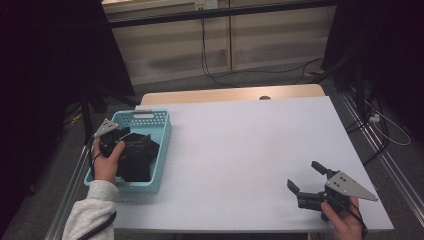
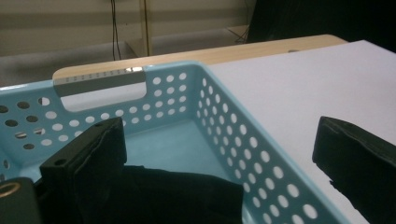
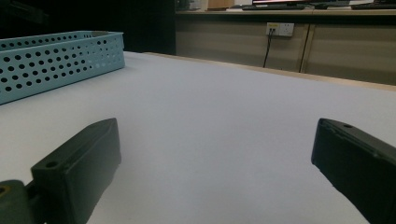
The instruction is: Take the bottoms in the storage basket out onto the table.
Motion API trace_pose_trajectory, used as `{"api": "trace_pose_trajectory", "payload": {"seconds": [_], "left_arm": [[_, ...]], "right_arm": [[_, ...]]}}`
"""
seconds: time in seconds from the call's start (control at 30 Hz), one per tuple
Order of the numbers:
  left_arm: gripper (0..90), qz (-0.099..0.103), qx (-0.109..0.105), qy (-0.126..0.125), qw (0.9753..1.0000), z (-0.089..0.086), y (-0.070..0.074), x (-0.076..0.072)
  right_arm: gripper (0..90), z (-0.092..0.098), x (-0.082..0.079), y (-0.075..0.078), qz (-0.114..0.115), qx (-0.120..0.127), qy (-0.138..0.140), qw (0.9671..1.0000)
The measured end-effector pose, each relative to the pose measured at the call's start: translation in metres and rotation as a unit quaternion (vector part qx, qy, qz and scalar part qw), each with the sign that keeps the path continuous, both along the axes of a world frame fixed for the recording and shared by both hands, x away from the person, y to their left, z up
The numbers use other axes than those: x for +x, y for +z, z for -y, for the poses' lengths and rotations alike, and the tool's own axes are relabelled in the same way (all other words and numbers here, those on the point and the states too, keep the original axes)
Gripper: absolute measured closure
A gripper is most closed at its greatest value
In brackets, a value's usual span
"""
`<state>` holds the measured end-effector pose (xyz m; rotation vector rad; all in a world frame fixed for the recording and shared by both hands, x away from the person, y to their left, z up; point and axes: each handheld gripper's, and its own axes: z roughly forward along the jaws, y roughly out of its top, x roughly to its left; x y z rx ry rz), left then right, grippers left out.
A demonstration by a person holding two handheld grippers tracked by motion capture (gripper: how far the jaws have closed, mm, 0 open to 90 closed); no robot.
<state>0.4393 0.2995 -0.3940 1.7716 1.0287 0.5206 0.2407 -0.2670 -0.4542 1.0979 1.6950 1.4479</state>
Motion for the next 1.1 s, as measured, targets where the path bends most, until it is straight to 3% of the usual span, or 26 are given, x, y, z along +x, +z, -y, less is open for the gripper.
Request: {"api": "trace_pose_trajectory", "payload": {"seconds": [0.2,0.23,0.47,1.1], "left_arm": [[3.0,-0.015,0.008,0.012,0.9998,-0.004,-0.01,0.008],[3.1,-0.021,0.02,0.012,0.9995,-0.006,-0.012,0.011],[3.2,-0.031,0.04,0.02,0.9985,-0.01,-0.015,0.019],[3.8,-0.07,0.083,0.057,0.9924,-0.03,-0.033,0.024]], "right_arm": [[0.2,0.0,0.0,0.0,0.0,0.001,0.0,1.0],[0.2,0.0,0.0,0.0,0.001,0.002,0.001,1.0],[0.2,0.0,0.0,0.0,0.0,0.003,0.002,1.0],[0.3,0.0,0.001,-0.001,-0.001,0.006,0.004,1.0]]}}
